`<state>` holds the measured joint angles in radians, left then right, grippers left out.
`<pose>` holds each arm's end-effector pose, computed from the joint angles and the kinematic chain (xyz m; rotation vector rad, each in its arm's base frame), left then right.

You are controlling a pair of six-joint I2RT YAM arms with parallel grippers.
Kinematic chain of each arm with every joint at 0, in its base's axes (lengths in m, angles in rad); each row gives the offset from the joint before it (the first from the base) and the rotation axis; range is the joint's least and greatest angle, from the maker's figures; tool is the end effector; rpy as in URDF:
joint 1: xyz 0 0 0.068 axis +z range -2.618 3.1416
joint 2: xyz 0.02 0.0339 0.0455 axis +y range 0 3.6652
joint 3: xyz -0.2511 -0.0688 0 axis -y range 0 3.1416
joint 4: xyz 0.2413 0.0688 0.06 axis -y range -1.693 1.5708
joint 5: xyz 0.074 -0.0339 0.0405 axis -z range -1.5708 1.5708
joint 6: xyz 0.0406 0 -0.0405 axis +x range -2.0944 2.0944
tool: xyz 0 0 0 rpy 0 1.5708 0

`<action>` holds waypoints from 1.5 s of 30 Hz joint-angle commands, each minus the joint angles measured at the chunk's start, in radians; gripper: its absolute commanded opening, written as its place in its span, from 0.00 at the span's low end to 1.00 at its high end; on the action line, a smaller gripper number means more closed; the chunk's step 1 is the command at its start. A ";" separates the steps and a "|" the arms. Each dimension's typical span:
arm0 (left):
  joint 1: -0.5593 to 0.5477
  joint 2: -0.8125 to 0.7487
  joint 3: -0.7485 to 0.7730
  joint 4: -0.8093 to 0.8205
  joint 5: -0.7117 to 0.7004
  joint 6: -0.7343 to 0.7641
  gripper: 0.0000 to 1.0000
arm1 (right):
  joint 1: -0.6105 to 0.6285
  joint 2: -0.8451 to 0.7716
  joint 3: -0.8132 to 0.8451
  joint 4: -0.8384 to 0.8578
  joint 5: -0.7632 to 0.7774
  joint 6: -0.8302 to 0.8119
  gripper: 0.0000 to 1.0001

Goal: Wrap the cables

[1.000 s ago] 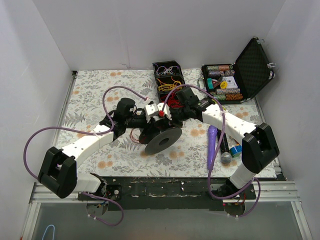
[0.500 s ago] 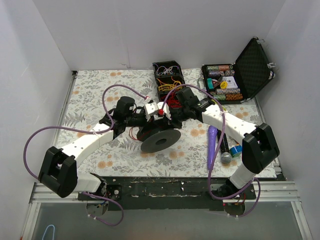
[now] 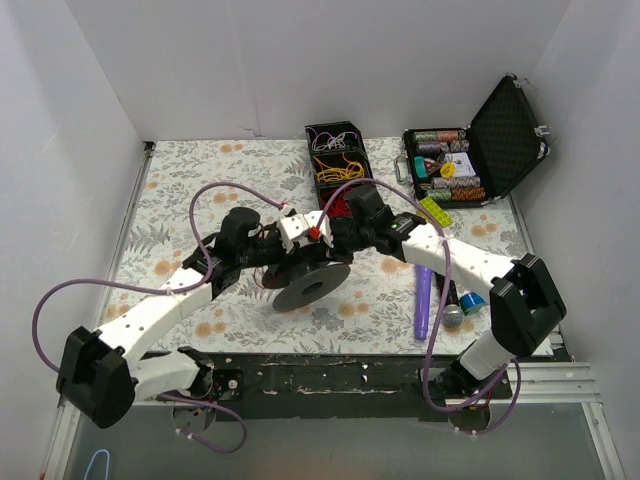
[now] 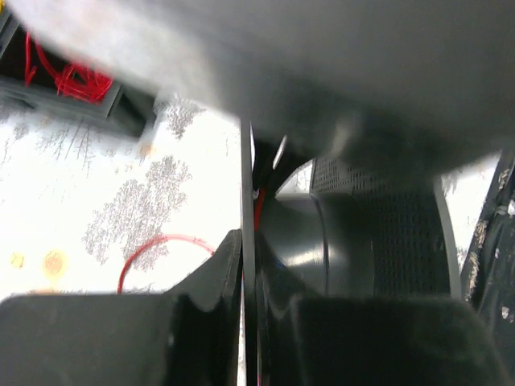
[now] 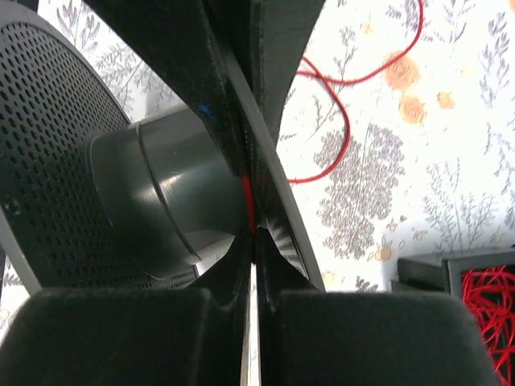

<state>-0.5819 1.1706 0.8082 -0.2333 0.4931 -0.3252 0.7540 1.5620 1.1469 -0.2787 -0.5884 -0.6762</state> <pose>0.2066 -0.1589 0.2537 0.5880 2.2015 -1.0357 0.2365 0.2530 0.2533 -1.6757 1.4536 0.7050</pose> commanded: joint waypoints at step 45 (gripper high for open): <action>-0.016 -0.028 -0.172 -0.305 0.048 0.193 0.00 | 0.145 -0.040 0.093 0.298 0.102 0.049 0.01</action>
<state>-0.5549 1.0378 0.6926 -0.2428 0.5087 -0.1967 0.8478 1.5627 1.1408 -0.2024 -0.4797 -0.5930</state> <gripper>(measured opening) 0.042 0.037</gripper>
